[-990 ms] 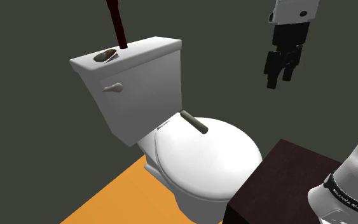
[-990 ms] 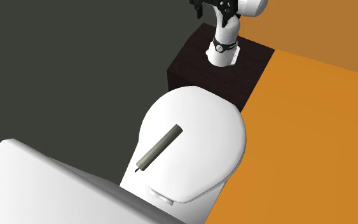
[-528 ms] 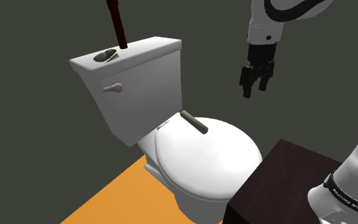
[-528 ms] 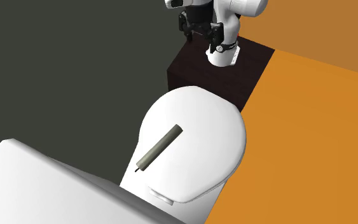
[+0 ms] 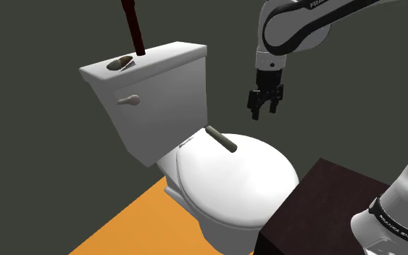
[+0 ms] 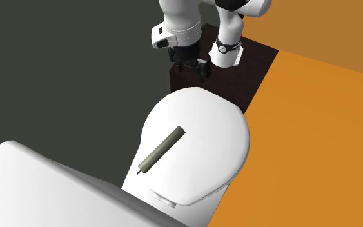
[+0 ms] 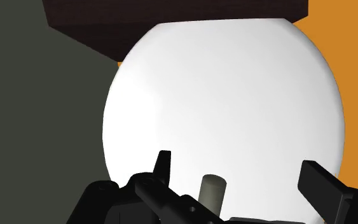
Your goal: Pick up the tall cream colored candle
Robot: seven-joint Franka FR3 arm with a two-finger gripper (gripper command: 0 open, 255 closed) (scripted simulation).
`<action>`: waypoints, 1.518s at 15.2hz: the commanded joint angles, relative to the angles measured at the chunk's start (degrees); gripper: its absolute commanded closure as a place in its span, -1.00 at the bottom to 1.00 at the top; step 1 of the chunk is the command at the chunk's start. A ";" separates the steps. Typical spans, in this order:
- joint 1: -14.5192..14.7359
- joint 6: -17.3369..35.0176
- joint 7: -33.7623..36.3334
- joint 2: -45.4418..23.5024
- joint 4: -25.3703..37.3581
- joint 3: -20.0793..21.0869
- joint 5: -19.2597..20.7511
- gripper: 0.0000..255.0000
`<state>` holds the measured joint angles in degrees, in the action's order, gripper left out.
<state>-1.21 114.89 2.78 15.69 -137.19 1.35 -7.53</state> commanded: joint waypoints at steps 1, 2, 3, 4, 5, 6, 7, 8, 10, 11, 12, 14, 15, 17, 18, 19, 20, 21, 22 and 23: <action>0.03 3.07 -0.18 -4.87 2.10 0.00 -0.36 -1.00; 0.05 4.35 -0.27 -7.12 3.16 0.01 -0.54 -1.00; 0.08 5.56 -0.36 -9.38 4.30 0.01 -0.73 -1.00; 0.10 6.69 -0.45 -11.64 5.51 0.00 -0.92 -1.00; 0.12 7.75 -0.54 -13.89 6.79 0.01 -1.10 -1.00; 0.13 8.73 -0.63 -16.15 8.15 0.01 -1.29 -1.00; 0.14 9.64 -0.71 -18.40 9.58 0.02 -1.47 -1.00; 0.14 10.47 -0.79 -20.65 11.08 0.03 -1.65 -1.00; 0.13 11.91 -0.93 -25.14 14.30 0.06 -1.99 -1.00; 0.12 12.52 -0.98 -27.39 16.02 0.08 -2.15 -1.00; 0.11 13.05 -1.03 -29.63 17.81 0.10 -2.30 -1.00; 0.06 13.90 -1.09 -34.11 21.62 0.16 -2.57 -1.00; 0.04 14.21 -1.10 -36.36 23.65 0.19 -2.69 -1.00; 0.00 14.60 -1.08 -40.87 27.94 0.23 -2.89 -1.00; -0.03 14.69 -1.05 -43.14 30.22 0.26 -2.97 -1.00; -0.05 14.69 -1.00 -45.43 32.60 0.28 -3.04 -1.00; -0.08 14.62 -0.94 -47.74 35.07 0.31 -3.09 -1.00; -0.09 14.55 -0.90 -48.94 36.39 0.32 -3.11 -1.00; -0.10 15.08 -1.00 -49.45 36.37 0.34 -3.16 -1.00; -0.10 15.60 -1.09 -49.98 36.37 0.37 -3.21 -1.00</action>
<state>-1.23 130.35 1.78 -33.41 -101.58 1.73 -10.71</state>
